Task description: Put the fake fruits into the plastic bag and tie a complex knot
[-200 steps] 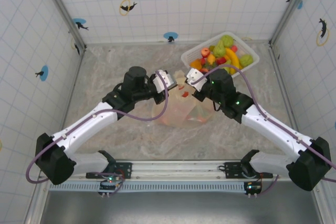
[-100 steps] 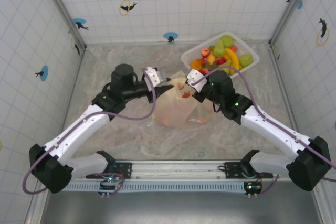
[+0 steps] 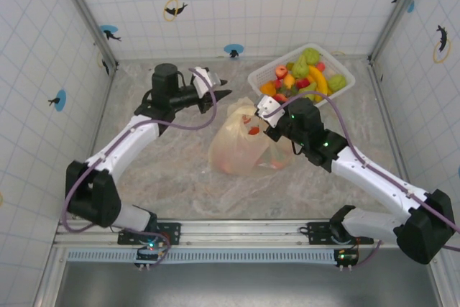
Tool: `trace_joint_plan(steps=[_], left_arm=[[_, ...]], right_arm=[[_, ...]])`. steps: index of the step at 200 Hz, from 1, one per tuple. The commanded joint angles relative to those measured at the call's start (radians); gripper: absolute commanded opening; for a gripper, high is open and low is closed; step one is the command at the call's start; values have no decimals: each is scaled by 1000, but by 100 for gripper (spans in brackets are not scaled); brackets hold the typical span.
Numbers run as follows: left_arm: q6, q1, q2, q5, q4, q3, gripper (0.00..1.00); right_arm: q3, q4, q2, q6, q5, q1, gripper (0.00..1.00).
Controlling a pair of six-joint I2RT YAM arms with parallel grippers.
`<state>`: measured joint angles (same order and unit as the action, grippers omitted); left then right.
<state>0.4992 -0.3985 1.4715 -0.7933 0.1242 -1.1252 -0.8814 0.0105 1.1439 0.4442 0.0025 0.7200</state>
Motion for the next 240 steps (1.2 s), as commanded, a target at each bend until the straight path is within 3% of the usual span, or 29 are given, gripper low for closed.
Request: trace_joint_plan(steps=[1, 40, 132, 189, 240], left_arm=[[75, -16, 57, -157, 53, -42, 34], [172, -95, 69, -209, 64, 2, 35], [214, -111, 51, -253, 43, 55, 26], [205, -121, 58, -256, 42, 61, 43], [174, -136, 82, -225, 59, 43, 44]], right_arm=[[14, -38, -26, -13, -4, -1, 0], [17, -29, -32, -15, -3, -4, 0], [11, -32, -29, -30, -2, -19, 0], [27, -60, -27, -47, -22, -22, 0], [31, -76, -20, -57, -45, -21, 0]])
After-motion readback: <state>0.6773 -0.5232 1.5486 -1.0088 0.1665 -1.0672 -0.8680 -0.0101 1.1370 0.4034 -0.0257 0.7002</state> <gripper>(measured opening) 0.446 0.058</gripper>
